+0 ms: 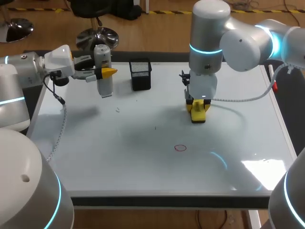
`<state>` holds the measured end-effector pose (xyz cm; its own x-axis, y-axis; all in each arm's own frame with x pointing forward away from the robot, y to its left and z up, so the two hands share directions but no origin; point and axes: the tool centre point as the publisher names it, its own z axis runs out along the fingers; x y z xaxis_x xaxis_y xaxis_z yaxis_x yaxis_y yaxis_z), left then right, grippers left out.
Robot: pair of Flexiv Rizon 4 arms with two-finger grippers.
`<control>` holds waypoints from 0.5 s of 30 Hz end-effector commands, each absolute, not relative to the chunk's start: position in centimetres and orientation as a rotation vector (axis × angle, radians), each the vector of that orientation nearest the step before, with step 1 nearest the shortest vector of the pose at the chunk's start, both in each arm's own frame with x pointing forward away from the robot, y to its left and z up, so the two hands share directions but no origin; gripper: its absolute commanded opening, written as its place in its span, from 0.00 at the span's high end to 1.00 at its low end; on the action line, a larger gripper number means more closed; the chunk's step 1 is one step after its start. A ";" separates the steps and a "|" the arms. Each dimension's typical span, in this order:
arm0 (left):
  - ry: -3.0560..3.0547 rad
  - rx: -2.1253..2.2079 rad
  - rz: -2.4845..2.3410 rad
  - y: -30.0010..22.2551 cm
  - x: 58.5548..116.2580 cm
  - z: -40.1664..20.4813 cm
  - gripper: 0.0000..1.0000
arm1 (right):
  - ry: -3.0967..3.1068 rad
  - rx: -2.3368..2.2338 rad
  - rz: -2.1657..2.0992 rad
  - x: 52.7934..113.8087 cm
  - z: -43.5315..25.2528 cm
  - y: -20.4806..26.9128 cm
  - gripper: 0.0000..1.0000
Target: Pick up the inspection probe, press it on each red-marked spot on the whiteboard one by one, put down the probe, pick up the eraser, and wipe off all the red marks.
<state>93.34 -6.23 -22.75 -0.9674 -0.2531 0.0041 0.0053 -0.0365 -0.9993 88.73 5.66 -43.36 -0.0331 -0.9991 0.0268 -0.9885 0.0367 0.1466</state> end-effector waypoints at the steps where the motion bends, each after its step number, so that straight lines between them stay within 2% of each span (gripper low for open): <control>1: 2.045 -0.268 -2.123 -6.2 93.3 -22.7 1.00 | -2.169 2.102 -0.120 88.5 -45.1 4.9 1.00; 15: 2.045 -0.268 -2.123 -6.2 93.3 -22.7 1.00 | -2.257 2.093 -0.119 89.7 -41.3 3.9 1.00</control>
